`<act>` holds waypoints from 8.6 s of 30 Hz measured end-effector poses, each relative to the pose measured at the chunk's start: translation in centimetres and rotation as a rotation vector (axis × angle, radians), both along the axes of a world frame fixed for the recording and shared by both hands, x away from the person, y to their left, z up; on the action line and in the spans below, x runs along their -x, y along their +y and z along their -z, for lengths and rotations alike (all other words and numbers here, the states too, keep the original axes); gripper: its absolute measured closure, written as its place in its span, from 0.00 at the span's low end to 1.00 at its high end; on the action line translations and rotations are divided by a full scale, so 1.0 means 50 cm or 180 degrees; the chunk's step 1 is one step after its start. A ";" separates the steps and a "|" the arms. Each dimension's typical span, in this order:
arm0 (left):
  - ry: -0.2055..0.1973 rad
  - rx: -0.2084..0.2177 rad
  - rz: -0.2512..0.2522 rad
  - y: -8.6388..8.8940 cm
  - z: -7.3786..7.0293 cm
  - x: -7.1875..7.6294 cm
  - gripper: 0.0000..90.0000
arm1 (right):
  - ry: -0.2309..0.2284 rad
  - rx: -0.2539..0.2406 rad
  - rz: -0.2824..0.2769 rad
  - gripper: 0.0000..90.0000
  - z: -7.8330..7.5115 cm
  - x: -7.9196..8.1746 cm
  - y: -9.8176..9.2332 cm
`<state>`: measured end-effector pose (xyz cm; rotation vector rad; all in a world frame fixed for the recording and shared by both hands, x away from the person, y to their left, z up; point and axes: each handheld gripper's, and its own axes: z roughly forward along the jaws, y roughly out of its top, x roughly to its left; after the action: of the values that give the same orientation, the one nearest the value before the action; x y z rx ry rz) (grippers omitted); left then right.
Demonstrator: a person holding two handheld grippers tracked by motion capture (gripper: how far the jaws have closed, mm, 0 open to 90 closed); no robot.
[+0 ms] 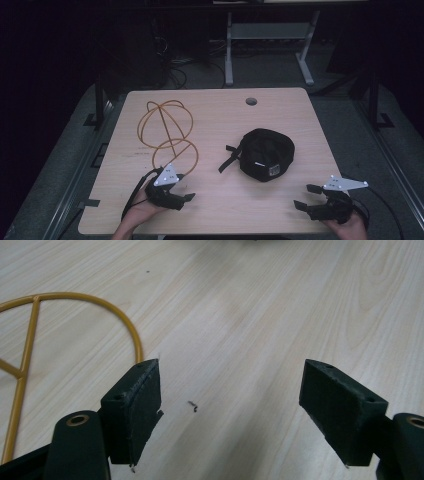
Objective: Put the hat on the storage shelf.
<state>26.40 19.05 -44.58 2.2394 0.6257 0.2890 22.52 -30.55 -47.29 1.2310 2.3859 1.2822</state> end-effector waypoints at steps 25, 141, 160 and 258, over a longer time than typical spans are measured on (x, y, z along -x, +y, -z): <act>0.0103 0.0097 0.0199 -0.072 -0.063 -0.005 0.22 | 0.0004 -0.0108 -0.0021 0.17 -0.009 0.001 0.006; 0.0322 0.0713 0.1263 -0.349 -0.273 -0.129 0.89 | -0.0845 -0.0700 -0.0275 0.21 -0.103 -0.036 0.112; 0.0292 0.0664 0.1488 -0.393 -0.301 -0.108 0.89 | -0.1090 -0.0860 -0.0285 0.97 -0.107 -0.027 0.088; -0.0182 -0.0115 0.0854 -0.109 -0.073 -0.005 0.36 | -0.0715 -0.0677 -0.0925 0.98 -0.406 -0.196 0.197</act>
<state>26.66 13.59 -40.95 2.3084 0.2864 0.2288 32.33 -20.70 -27.00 0.7504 2.3725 1.6966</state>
